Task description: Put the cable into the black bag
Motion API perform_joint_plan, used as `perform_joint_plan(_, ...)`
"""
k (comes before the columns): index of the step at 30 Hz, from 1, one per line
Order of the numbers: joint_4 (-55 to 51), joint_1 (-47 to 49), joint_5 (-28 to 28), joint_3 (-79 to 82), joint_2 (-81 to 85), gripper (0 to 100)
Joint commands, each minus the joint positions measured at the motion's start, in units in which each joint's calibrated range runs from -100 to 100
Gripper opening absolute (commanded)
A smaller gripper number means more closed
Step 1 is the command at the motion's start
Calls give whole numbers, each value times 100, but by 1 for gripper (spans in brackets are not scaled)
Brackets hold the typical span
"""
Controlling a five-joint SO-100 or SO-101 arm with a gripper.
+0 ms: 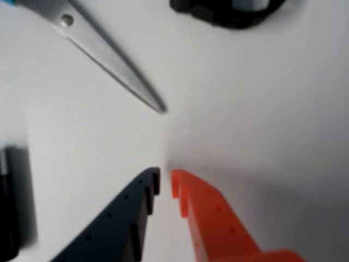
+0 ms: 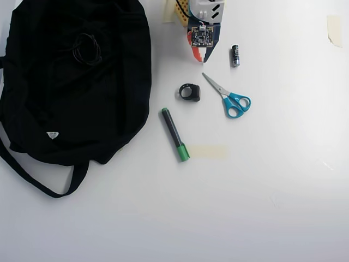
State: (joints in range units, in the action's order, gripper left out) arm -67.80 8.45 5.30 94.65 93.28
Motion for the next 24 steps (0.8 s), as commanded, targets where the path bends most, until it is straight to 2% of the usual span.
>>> perform_joint_plan(1, -8, -45, -6, 463, 382, 2)
perform_joint_plan(10, -464, -45, -6, 463, 623, 2)
perform_joint_plan(24, -430, -30, -121, 463, 606, 2)
